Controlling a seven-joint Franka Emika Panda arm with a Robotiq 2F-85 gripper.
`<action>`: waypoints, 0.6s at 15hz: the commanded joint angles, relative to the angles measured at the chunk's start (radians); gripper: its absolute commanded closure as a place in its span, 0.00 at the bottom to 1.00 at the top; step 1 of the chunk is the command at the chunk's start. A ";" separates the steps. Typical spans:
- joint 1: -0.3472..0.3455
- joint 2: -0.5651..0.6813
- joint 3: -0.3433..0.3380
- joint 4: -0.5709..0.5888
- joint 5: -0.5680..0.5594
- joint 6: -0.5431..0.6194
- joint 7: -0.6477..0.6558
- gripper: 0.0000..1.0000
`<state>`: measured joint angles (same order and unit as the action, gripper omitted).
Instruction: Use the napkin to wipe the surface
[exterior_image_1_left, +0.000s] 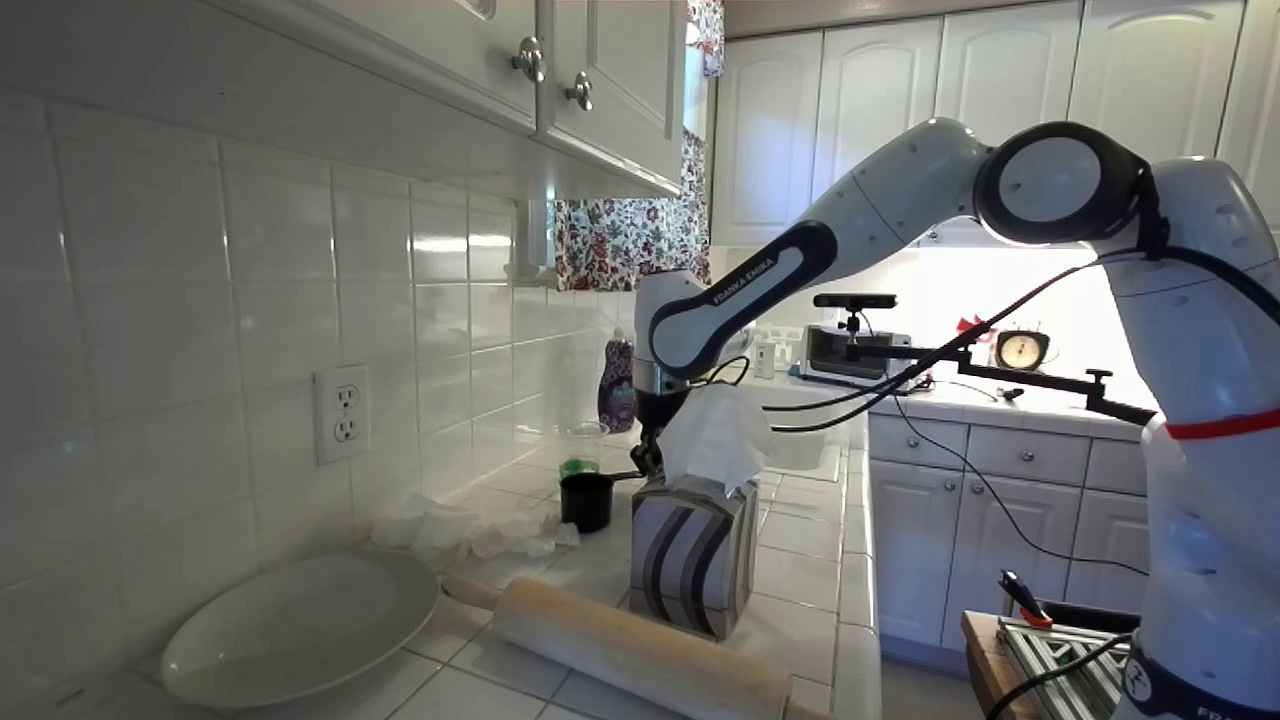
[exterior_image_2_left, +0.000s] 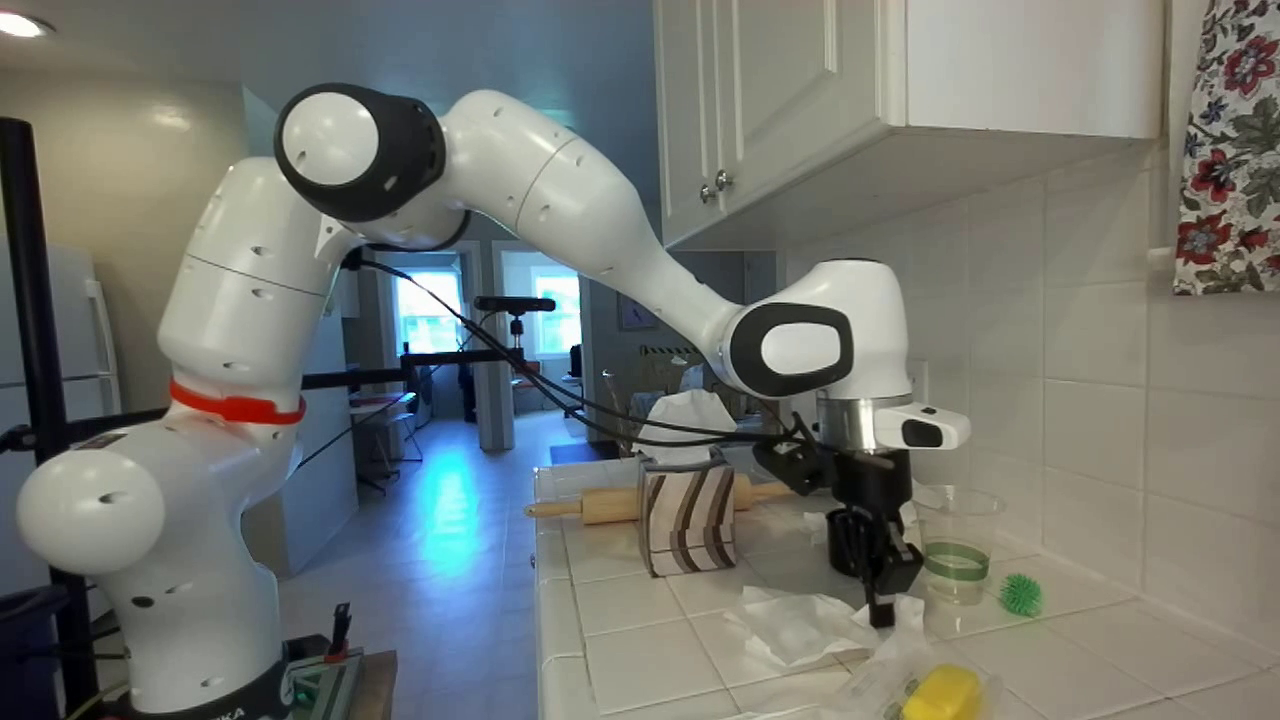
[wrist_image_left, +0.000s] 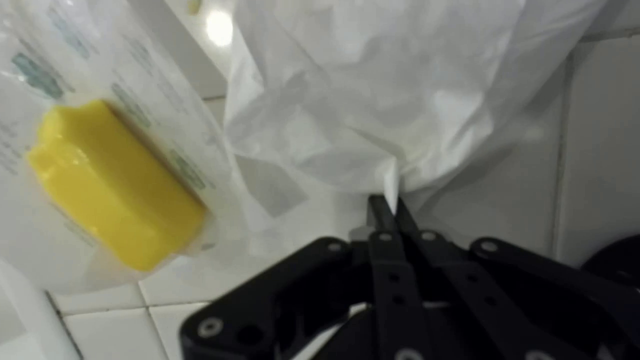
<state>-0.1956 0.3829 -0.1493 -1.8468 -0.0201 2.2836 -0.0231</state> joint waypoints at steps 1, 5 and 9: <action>-0.008 0.046 0.028 0.067 0.040 -0.019 -0.052 1.00; 0.002 0.059 0.051 0.087 0.029 -0.034 -0.075 1.00; 0.011 0.057 0.065 0.085 0.018 -0.077 -0.118 1.00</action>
<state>-0.1830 0.4179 -0.0943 -1.7994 -0.0087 2.2563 -0.0839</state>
